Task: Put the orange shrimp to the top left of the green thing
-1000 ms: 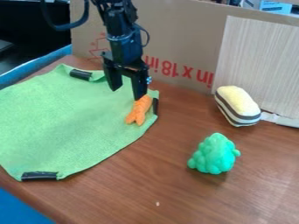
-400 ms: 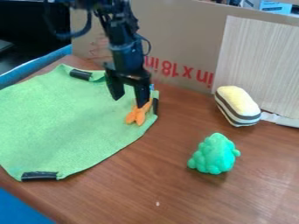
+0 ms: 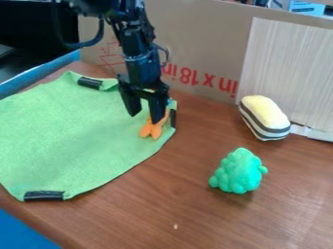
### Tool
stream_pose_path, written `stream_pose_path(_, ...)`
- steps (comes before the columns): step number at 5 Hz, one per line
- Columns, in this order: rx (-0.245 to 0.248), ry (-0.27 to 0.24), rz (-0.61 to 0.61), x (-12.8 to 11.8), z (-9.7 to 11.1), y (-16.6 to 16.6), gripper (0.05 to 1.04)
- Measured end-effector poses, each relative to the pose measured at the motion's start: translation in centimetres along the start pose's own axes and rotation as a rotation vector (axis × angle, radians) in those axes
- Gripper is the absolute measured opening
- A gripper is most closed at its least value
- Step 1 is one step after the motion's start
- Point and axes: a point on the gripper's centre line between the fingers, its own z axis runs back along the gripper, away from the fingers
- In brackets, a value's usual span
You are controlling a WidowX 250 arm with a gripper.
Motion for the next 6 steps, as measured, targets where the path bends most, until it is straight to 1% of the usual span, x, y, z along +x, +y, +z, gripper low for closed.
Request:
stream_pose_path(1, 0.005, -0.006, -0.009, 0.1, 0.0, 0.0, 0.460)
stream_pose_path(2, 0.008, -0.011, 0.007, 0.1, 0.0, 0.1, 0.223)
stream_pose_path(3, 0.013, -0.012, 0.011, 0.1, -0.1, 0.1, 0.122)
stream_pose_path(4, 0.004, -0.011, 0.006, 0.1, 0.0, 0.0, 0.065)
stream_pose_path(5, -0.019, -0.015, 0.001, -0.1, 0.2, -0.5, 0.054)
stream_pose_path(6, -0.064, -0.029, -0.018, -0.2, 1.2, -1.4, 0.051)
